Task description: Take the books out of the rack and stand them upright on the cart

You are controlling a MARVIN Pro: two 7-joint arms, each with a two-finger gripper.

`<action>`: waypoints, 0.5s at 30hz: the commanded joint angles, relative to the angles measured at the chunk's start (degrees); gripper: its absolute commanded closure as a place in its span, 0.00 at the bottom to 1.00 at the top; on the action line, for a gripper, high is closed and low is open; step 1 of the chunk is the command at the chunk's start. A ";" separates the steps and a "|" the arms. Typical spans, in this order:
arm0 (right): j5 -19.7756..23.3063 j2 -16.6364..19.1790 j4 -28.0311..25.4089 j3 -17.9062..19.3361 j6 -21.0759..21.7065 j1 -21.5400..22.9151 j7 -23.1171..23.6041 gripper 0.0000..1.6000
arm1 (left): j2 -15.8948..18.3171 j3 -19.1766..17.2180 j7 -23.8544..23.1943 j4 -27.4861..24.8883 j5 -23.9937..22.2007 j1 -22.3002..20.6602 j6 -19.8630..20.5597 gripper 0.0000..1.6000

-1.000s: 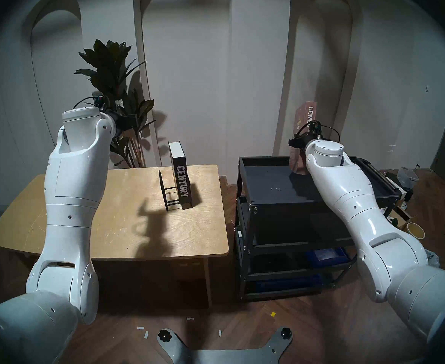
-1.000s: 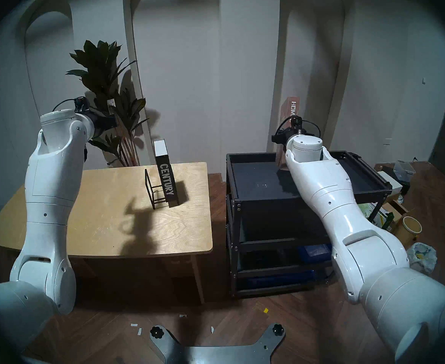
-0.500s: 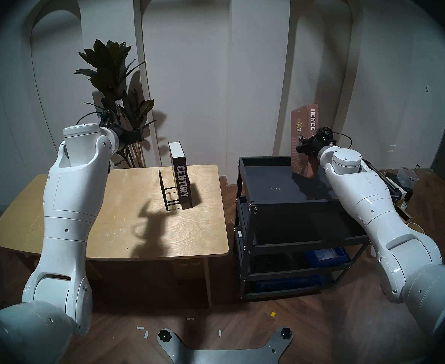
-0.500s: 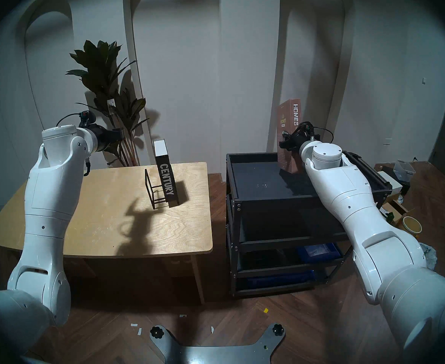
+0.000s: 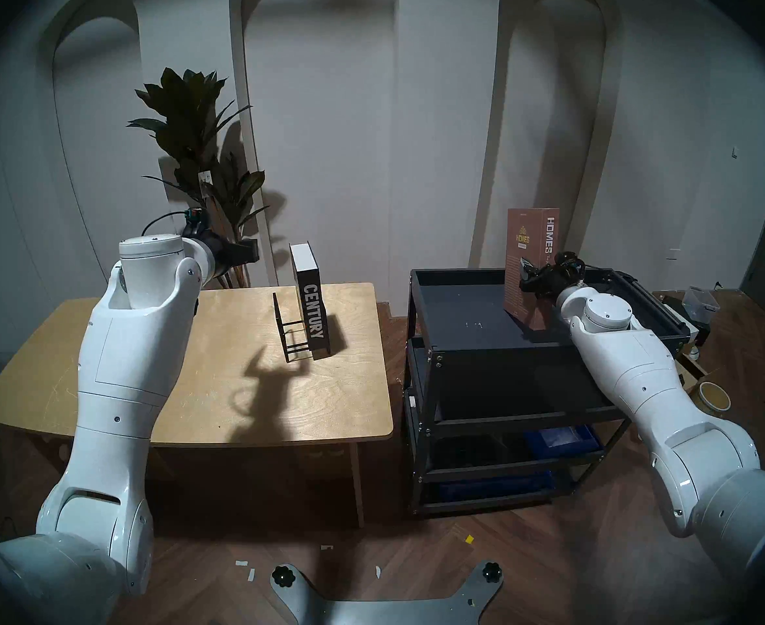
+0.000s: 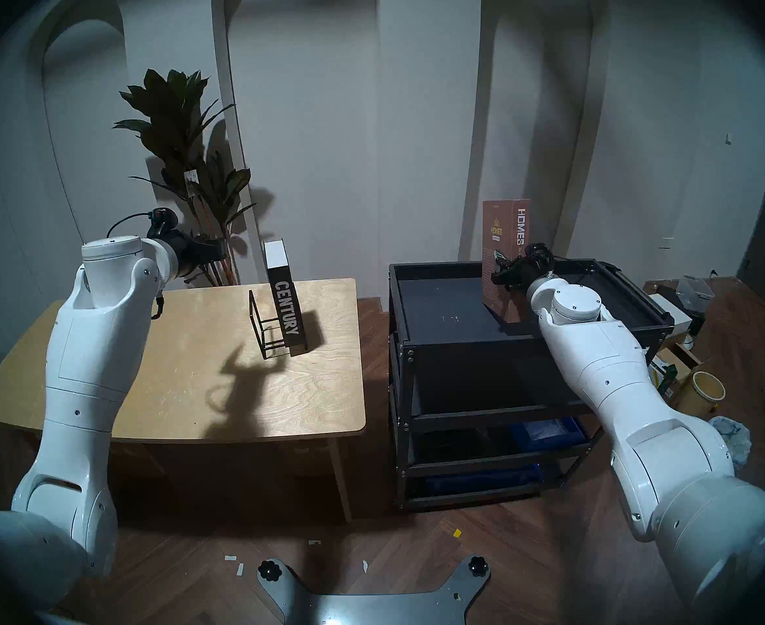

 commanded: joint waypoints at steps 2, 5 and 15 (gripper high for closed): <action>-0.05 -2.31 2.10 1.44 -6.49 1.81 -0.07 1.00 | 0.12 0.22 0.11 -1.80 0.63 -0.53 -1.65 0.00; -0.20 -3.26 4.99 1.54 -9.74 2.95 0.35 1.00 | 0.20 0.76 0.22 -1.91 1.07 -0.32 -1.75 0.00; 0.48 -5.00 13.27 1.47 -15.81 7.27 3.40 1.00 | 0.36 1.41 0.18 -2.51 1.56 -0.39 -1.20 0.00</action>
